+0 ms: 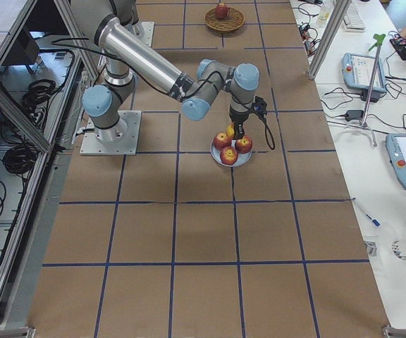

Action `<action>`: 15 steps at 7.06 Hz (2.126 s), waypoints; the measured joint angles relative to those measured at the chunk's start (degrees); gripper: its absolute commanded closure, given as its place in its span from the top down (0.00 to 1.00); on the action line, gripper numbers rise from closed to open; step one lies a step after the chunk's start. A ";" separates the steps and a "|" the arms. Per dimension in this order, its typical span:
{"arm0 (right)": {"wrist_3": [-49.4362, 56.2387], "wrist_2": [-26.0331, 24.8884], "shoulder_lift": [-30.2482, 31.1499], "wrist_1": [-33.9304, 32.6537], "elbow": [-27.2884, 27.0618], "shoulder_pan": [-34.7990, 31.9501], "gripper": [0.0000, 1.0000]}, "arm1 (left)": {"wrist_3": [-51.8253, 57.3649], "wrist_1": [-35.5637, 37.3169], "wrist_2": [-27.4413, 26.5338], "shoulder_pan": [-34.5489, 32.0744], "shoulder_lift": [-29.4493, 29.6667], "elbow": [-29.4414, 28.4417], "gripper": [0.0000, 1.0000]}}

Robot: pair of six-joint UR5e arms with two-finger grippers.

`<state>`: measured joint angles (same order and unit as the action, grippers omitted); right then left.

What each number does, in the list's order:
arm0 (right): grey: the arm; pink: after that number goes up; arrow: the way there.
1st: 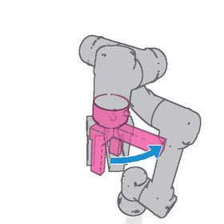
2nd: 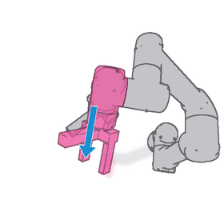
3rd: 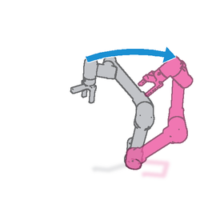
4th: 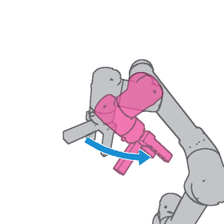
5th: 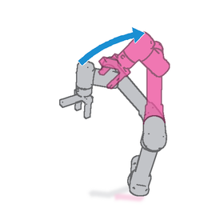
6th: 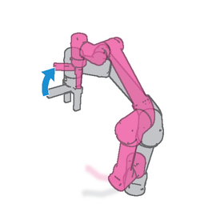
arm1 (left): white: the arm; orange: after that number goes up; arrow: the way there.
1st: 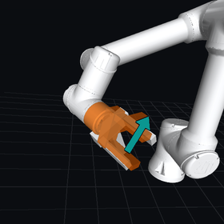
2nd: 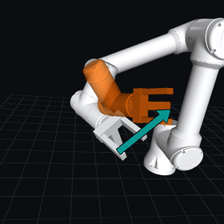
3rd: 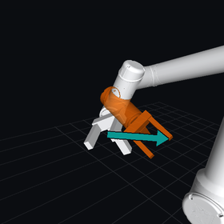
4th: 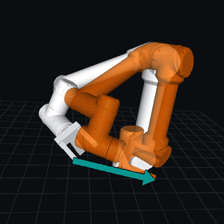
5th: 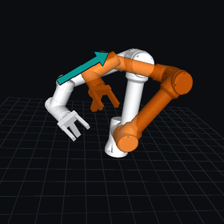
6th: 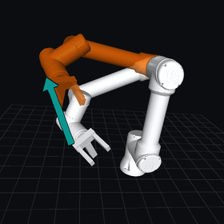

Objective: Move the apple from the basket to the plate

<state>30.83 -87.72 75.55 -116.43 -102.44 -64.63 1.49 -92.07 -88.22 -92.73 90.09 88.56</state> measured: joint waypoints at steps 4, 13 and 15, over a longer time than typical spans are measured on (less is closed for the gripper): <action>0.14 -0.32 -2.12 -0.89 -0.63 0.30 0.55 | 0.10 0.73 -0.17 0.00 -0.48 3.09 0.99; -2.56 -0.74 1.81 18.19 14.84 -3.34 1.00 | 0.36 9.48 -0.44 0.08 0.71 9.29 0.99; -10.63 -0.74 7.43 27.27 16.60 -8.76 1.00 | 0.38 9.67 -0.46 0.09 1.09 9.11 0.99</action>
<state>20.19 -88.46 82.98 -89.16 -85.84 -73.39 1.87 -82.40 -88.68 -92.64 91.18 97.67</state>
